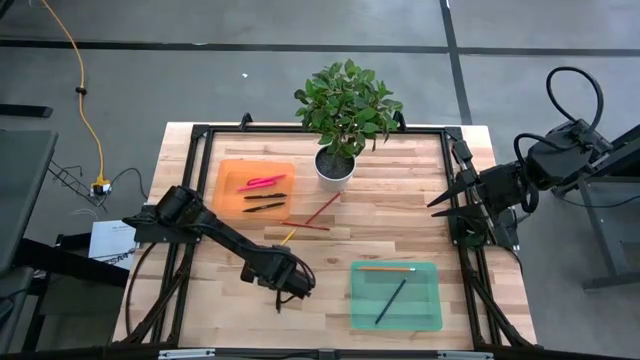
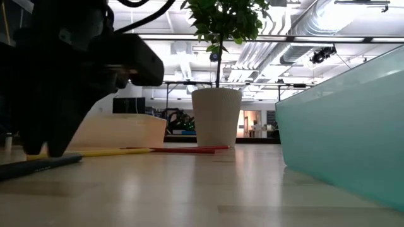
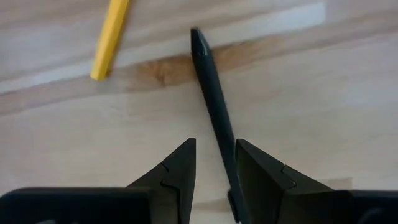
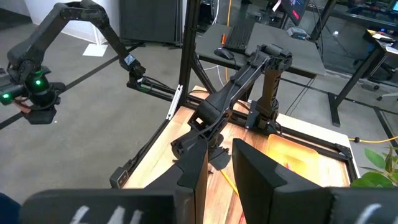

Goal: Sort pens & pencils
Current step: Put the black pen into the orange bin

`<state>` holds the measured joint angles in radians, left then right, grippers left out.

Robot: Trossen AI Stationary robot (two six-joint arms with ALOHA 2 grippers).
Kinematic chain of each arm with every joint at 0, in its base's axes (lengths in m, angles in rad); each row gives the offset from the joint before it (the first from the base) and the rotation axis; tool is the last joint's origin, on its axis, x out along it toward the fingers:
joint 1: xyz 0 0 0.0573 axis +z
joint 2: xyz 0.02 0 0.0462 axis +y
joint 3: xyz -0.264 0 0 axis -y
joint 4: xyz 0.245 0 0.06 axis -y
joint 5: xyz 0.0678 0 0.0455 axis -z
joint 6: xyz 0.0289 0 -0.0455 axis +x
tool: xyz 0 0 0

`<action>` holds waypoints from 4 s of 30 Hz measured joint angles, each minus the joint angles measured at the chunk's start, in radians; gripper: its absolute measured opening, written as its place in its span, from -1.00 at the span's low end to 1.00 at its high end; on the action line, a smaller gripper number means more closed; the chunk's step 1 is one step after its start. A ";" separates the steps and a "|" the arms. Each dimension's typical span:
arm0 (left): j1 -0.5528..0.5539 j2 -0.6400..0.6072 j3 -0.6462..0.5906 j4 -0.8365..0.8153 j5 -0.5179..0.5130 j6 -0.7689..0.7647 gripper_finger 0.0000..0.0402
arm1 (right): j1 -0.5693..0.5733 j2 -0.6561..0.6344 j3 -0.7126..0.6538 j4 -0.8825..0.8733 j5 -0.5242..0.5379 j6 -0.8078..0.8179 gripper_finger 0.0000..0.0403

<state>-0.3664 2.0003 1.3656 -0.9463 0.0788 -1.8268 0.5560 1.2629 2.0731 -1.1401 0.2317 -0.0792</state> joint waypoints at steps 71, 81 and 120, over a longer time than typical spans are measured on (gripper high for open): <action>0.000 0.024 -0.003 0.088 -0.046 0.025 -0.79 | 0.000 0.000 0.000 0.000 0.000 -0.002 -0.67; 0.000 0.024 -0.003 0.091 -0.047 0.034 -0.86 | 0.000 0.000 0.000 0.000 0.000 0.008 -0.67; 0.001 -0.007 -0.003 0.066 -0.079 0.054 -0.82 | 0.000 0.000 0.000 0.001 0.000 0.008 -0.67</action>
<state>-0.3656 1.9937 1.3627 -0.8806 -0.0005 -1.7732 0.5559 1.2633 2.0731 -1.1389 0.2321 -0.0711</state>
